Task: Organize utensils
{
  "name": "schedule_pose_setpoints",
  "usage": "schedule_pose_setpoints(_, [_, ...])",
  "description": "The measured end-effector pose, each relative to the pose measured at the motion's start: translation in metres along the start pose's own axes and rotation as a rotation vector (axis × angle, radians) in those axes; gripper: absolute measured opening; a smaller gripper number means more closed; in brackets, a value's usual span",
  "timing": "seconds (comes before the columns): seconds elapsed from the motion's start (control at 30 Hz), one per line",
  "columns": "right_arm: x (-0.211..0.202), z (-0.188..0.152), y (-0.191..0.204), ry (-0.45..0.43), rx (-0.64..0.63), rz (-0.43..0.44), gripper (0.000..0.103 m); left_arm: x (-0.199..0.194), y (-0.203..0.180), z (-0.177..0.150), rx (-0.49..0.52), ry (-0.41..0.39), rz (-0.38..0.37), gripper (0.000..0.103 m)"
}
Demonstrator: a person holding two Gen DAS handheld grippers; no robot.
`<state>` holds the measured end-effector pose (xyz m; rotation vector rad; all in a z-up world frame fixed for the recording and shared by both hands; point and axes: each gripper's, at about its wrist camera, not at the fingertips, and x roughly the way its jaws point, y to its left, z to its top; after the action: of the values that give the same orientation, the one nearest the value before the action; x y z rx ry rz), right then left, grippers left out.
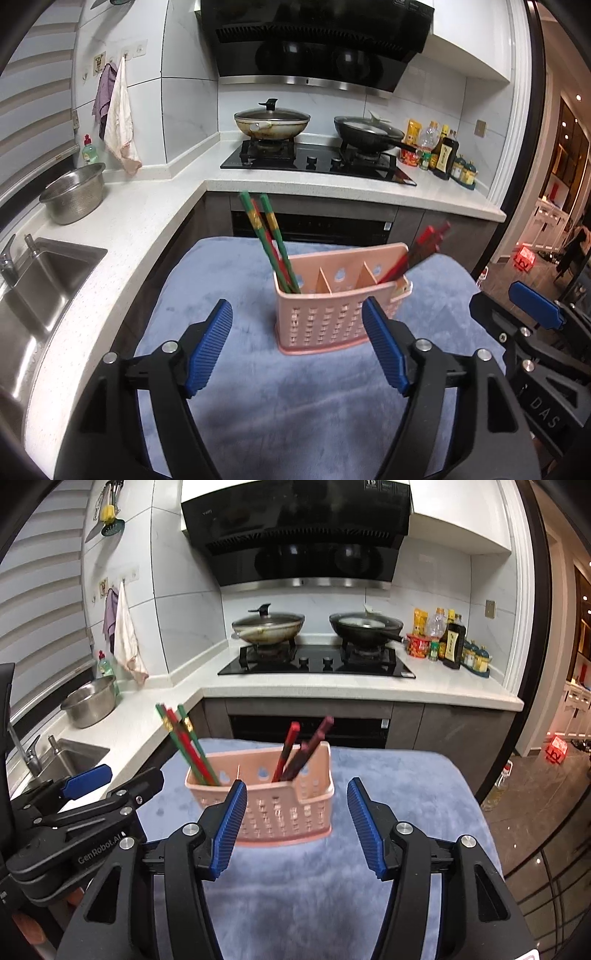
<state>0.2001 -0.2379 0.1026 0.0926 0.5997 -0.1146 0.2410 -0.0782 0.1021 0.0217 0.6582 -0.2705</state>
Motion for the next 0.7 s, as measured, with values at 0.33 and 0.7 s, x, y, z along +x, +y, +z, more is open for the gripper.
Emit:
schedule_pose_setpoints(0.33, [-0.003, -0.027, -0.002, 0.051, 0.002, -0.035, 0.062, -0.004, -0.002, -0.025, 0.002, 0.035, 0.033, 0.080])
schedule_pose_setpoints(0.7, [-0.004, -0.044, -0.008, 0.089, 0.026, -0.043, 0.071, -0.006, -0.007, -0.038, 0.025, 0.050, 0.074, 0.088])
